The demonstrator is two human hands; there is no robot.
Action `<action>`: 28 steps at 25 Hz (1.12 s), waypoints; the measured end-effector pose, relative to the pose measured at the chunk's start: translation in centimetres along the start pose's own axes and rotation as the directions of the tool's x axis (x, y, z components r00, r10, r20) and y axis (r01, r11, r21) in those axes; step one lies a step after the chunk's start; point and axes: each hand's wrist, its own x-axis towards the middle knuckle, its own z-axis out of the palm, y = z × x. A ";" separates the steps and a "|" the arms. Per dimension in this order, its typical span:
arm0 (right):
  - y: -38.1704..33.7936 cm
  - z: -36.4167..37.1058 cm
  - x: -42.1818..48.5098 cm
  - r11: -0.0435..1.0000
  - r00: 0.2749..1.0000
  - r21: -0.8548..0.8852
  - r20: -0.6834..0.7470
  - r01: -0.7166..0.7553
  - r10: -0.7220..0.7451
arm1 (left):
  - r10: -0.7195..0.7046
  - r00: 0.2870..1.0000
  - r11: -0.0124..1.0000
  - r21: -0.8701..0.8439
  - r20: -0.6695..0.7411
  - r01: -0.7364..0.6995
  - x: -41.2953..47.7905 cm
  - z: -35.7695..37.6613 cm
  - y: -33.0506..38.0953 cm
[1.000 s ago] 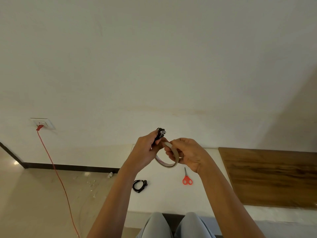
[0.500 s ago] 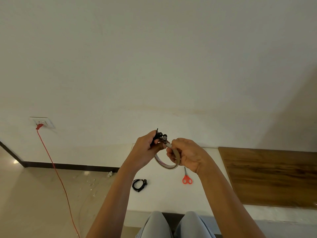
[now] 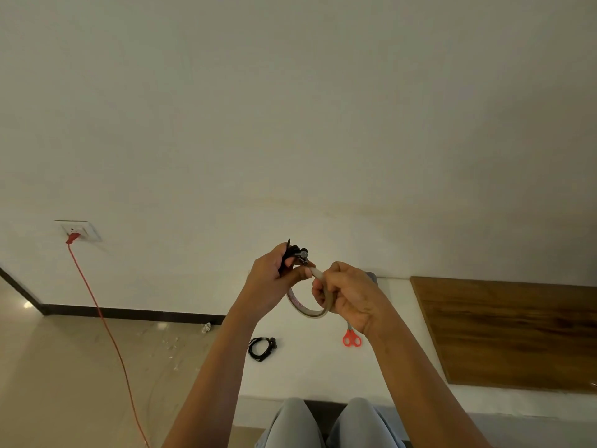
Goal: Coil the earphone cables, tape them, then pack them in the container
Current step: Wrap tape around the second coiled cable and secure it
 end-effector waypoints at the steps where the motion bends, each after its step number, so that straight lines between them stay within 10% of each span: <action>1: 0.1 0.0 -0.1 1.000 1.000 0.021 0.015 -0.015 0.014 | -0.002 1.000 1.000 -0.004 0.001 0.002 0.0 0.0 0.0; 28: 0.0 0.6 -0.4 0.994 1.000 0.110 -0.010 -0.016 0.017 | 0.049 0.999 0.998 -0.027 -0.007 -0.050 0.3 -0.3 -0.4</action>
